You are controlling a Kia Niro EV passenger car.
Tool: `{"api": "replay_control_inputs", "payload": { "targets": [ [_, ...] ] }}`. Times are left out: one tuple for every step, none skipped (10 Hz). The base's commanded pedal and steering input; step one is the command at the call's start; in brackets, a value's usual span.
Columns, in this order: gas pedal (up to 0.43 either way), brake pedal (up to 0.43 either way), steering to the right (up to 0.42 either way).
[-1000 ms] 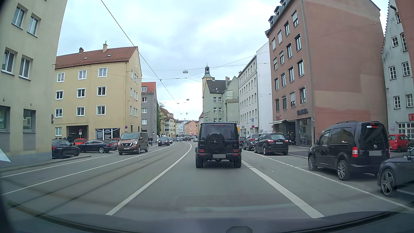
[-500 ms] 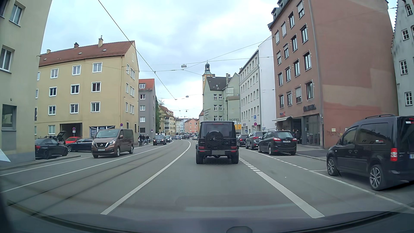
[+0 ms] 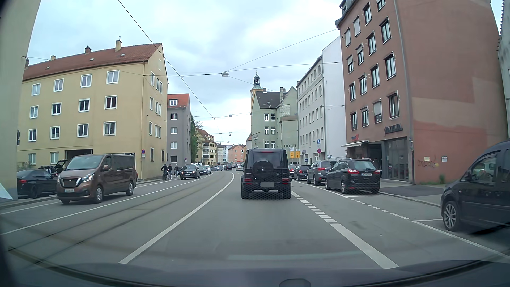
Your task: Follow the waypoints while adhering to traffic rules and regulations
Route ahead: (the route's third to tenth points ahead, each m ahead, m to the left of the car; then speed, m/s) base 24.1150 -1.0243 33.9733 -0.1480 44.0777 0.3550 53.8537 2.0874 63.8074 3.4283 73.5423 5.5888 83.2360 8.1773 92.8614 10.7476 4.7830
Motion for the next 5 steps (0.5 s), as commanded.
{"api": "replay_control_inputs", "payload": {
  "targets": [
    [0.15, 0.0, -0.017],
    [0.15, 0.0, -0.017],
    [0.15, 0.0, -0.018],
    [0.15, 0.0, -0.019],
    [0.157, 0.0, -0.02]
  ]
}}
